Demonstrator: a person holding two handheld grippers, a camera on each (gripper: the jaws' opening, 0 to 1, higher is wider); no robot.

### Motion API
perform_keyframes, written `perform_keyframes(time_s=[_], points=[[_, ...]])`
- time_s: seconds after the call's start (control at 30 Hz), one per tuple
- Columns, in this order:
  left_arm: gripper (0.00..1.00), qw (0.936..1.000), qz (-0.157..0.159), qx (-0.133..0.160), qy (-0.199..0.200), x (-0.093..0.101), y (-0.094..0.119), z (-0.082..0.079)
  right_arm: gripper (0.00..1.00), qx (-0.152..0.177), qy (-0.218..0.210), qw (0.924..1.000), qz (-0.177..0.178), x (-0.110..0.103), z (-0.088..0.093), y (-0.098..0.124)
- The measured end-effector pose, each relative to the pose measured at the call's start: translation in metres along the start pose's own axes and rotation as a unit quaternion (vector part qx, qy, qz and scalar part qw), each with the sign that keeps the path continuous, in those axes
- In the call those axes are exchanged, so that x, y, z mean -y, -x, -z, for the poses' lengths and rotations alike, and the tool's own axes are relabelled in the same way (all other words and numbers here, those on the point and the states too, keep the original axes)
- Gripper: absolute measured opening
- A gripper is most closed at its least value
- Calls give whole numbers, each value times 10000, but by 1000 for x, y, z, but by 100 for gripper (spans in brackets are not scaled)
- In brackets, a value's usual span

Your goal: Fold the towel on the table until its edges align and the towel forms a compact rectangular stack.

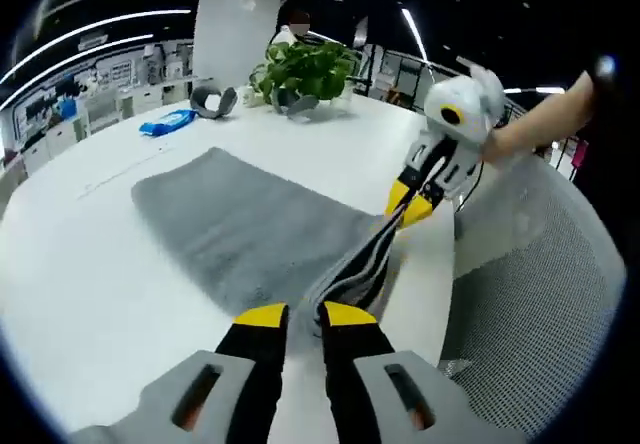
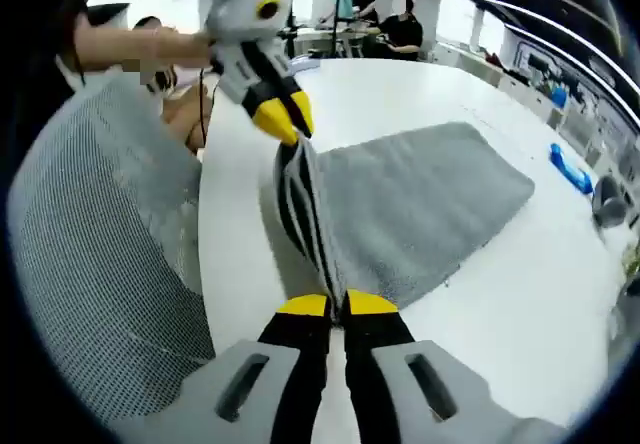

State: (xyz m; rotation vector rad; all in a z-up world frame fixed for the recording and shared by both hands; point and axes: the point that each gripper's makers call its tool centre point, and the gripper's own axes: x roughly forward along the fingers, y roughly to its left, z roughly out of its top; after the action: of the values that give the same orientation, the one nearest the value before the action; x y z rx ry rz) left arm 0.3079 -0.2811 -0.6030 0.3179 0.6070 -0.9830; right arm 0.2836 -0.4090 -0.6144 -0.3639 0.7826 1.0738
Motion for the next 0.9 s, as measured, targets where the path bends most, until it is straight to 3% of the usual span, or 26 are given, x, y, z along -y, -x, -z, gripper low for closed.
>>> perform_keyframes(time_s=[0.07,0.1,0.17,0.27,0.37,0.43,0.5,0.53,0.6,0.63,0.67,0.7,0.8,0.83,0.87,0.9], points=[[30,9962,-83,54,-868,6,0,-11,1,-3,-189,9998,-94,1,-5,3],[34,9911,2,108,-1326,17,-2,-19,1,-55,-27,10000,-22,8,-9,4],[42,9863,244,241,-1612,36,-7,-32,1,-187,12,9998,-63,9,-12,3],[45,9801,870,443,-1728,73,-22,-52,1,-417,2,9990,-155,9,-13,0],[41,9787,933,307,-1802,82,-47,-56,1,-634,-166,9976,-226,7,-11,-3],[32,9852,995,158,-1386,82,-66,-52,1,-650,-275,9972,-239,7,-11,-3],[23,9887,849,-244,-1209,74,-79,-42,2,-641,-461,9965,-276,6,-12,-1],[22,9881,813,-230,-1284,72,-83,-42,2,-618,-655,9953,-353,4,-12,-1],[6,9873,791,-218,-1361,69,-87,-43,2,-513,-1030,9920,-513,0,-12,0],[6,9886,804,-258,-1250,66,-86,-43,2,-422,-1055,9918,-585,-1,-13,0],[5,9902,827,-249,-1101,66,-85,-43,4,-286,-926,9932,-640,-1,-15,1],[5,9930,832,-23,-837,62,-83,-49,6,156,-263,9979,-574,4,-23,4],[5,9951,909,108,-380,58,-78,-50,20,299,357,9982,-378,3,-24,9],[5,9951,961,182,-156,57,-75,-52,23,142,1219,9924,17,9,-22,10],[5,9952,967,166,-14,56,-74,-51,23,72,1543,9879,118,11,-22,11],[5,9948,996,177,143,54,-74,-52,22,-151,2429,9693,364,14,-22,9]])
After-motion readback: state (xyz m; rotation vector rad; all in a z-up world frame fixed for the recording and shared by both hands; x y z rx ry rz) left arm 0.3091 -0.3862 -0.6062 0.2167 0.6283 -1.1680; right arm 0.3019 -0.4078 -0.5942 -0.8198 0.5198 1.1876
